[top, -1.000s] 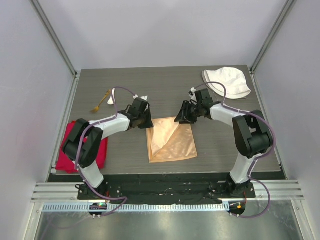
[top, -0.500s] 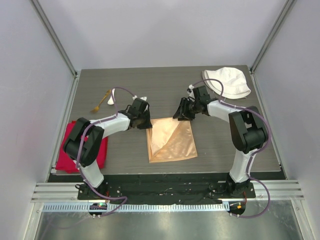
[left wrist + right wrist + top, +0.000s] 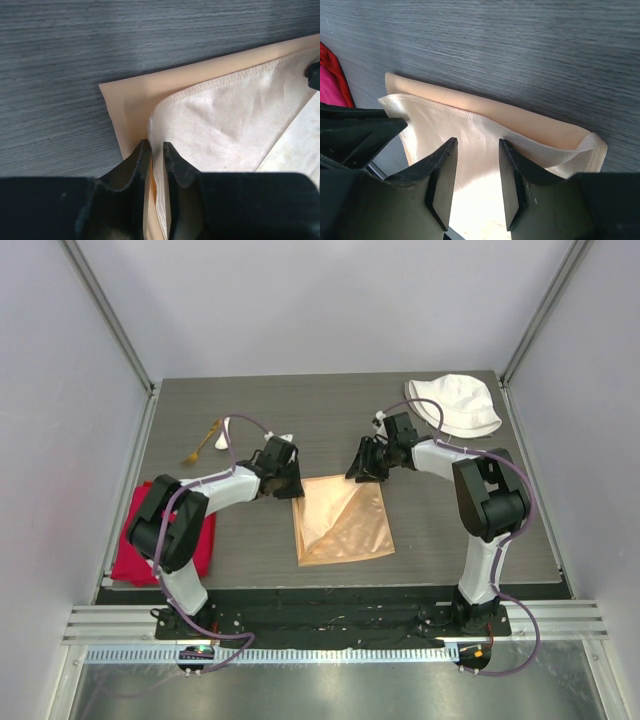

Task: Fold the napkin into a case and place the utensils inside
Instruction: Fold the top corner of the square-folded napkin at the center of the board.

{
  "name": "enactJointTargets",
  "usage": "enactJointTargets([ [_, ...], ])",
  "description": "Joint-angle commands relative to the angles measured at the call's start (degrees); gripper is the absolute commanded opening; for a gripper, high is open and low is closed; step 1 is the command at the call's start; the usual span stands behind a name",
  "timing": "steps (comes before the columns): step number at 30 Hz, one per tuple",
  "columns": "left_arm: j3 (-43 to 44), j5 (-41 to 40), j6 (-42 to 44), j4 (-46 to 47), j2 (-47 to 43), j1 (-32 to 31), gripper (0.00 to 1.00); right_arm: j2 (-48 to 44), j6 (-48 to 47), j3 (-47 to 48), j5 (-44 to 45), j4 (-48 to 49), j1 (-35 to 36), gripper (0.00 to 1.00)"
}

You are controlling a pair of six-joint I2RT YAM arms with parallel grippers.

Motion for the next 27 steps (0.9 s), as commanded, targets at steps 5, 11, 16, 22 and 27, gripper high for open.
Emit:
enactJointTargets([
  [5, 0.54, -4.19, -0.06, -4.63, -9.90, 0.01, 0.40, 0.17, -1.54, 3.01, -0.64, 0.54, 0.40, 0.44],
  [11, -6.40, 3.70, -5.42, 0.18, -19.41, -2.98, 0.23, 1.23, 0.30, 3.18, -3.63, 2.38, 0.40, 0.44],
  [16, -9.39, 9.86, -7.10, 6.33, -15.46, -8.34, 0.10, 2.37, 1.44, 4.41, -4.95, 2.92, 1.72, 0.44],
  [22, -11.77, 9.08, -7.80, 8.46, -14.57, -10.54, 0.06, 2.55, 2.94, 6.69, -4.51, 3.53, 6.72, 0.44],
  [27, -13.53, 7.50, -7.36, 7.32, -16.33, -10.63, 0.06, 6.15, 6.54, 9.24, -3.98, 6.43, 10.85, 0.41],
])
